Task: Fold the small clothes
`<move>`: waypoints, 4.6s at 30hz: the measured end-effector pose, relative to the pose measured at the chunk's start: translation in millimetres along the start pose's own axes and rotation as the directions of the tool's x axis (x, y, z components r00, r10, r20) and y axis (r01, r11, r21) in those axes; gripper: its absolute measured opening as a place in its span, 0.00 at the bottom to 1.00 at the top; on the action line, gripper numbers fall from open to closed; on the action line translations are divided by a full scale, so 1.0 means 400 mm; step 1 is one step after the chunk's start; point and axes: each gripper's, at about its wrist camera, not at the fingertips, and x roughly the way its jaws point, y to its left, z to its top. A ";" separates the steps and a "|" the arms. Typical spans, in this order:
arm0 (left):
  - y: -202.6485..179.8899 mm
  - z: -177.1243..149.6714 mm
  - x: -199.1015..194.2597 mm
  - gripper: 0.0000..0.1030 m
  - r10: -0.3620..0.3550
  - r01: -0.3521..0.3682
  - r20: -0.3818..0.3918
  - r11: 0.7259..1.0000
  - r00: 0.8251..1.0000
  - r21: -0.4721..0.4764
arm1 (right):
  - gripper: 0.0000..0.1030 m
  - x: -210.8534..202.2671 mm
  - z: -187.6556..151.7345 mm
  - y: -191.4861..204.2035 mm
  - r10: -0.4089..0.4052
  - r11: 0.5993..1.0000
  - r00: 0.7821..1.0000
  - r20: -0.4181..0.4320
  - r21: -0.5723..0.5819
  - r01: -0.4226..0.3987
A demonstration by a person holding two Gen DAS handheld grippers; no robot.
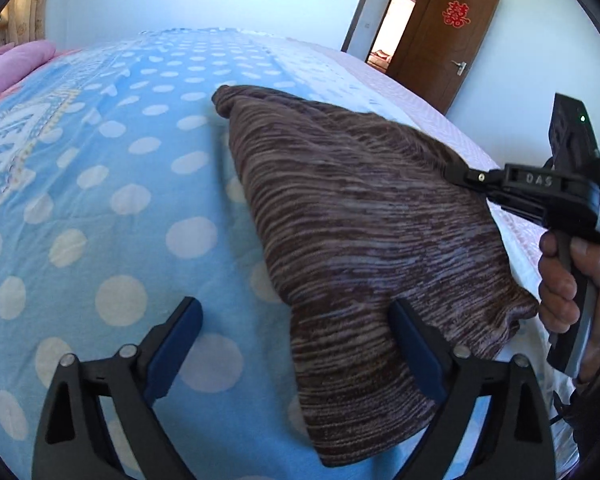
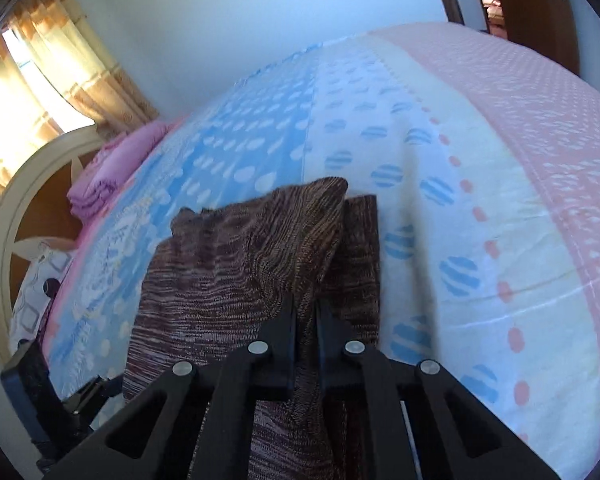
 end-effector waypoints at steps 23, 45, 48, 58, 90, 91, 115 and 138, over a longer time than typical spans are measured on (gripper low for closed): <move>-0.014 -0.017 -0.003 1.00 0.014 -0.014 0.001 0.999 1.000 0.036 | 0.44 -0.159 -0.212 0.007 -0.048 0.999 0.997 -0.055 -0.027 0.046; -0.031 -0.029 -0.018 1.00 0.040 -0.040 0.000 0.998 0.999 0.049 | 0.21 -0.224 -0.232 0.020 -0.117 0.982 0.992 0.055 -0.145 0.124; -0.035 -0.027 -0.017 1.00 0.053 -0.053 -0.002 0.997 0.999 0.059 | 0.23 -0.225 -0.180 0.078 -0.070 0.977 0.993 0.092 -0.197 0.087; -0.037 -0.031 -0.018 1.00 0.054 -0.054 -0.002 0.997 0.999 0.061 | 0.23 -0.019 -0.107 0.074 -0.122 0.975 0.986 -0.115 -0.201 0.098; 0.047 -0.022 -0.033 1.00 0.012 -0.007 0.048 0.995 0.999 -0.101 | 0.41 0.047 -0.127 0.259 -0.059 0.906 0.995 -0.077 -0.422 0.021; 0.040 -0.017 -0.022 1.00 0.037 -0.034 0.029 0.995 0.999 -0.091 | 0.41 0.070 -0.143 0.249 -0.092 0.902 0.991 -0.102 -0.431 0.039; -0.057 -0.003 0.004 0.71 0.017 -0.017 0.021 0.999 1.000 0.027 | 0.45 0.097 0.047 -0.092 0.125 0.992 0.991 -0.040 -0.022 -0.126; -0.080 -0.010 0.000 0.49 -0.024 0.023 0.019 0.998 1.000 0.058 | 0.25 0.199 0.087 -0.111 0.242 0.969 0.966 -0.088 0.071 -0.236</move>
